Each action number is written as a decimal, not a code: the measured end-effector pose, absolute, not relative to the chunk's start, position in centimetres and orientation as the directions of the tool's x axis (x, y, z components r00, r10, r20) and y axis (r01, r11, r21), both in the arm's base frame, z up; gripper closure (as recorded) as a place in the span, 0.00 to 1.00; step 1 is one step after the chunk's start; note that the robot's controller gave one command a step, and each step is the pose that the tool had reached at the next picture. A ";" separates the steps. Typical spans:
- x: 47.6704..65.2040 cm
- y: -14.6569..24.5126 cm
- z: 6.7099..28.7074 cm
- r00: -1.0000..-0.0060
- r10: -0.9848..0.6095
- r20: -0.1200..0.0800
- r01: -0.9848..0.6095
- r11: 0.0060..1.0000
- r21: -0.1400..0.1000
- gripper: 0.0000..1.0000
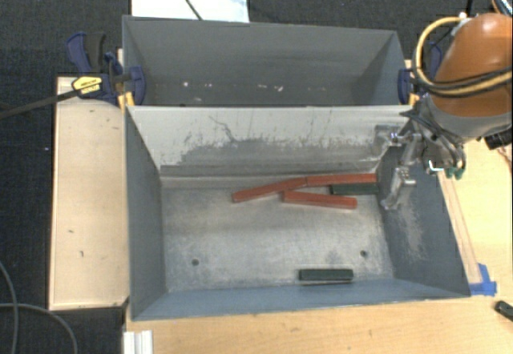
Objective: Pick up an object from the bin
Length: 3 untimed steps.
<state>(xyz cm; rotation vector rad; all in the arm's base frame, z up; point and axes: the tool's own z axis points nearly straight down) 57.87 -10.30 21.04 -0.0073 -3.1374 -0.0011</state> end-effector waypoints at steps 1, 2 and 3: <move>58.7 -5.1 7.1 -0.972 -0.235 0.003 -0.235 0.972 0.003 0.00; 58.9 -5.2 7.5 -0.972 -0.236 -0.002 -0.236 0.972 0.000 1.00; 58.4 -5.7 25.8 -0.856 -0.516 -0.010 -0.516 0.856 -0.006 1.00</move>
Offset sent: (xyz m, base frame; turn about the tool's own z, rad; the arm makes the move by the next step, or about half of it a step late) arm 0.0092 0.0506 -0.1359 -0.2414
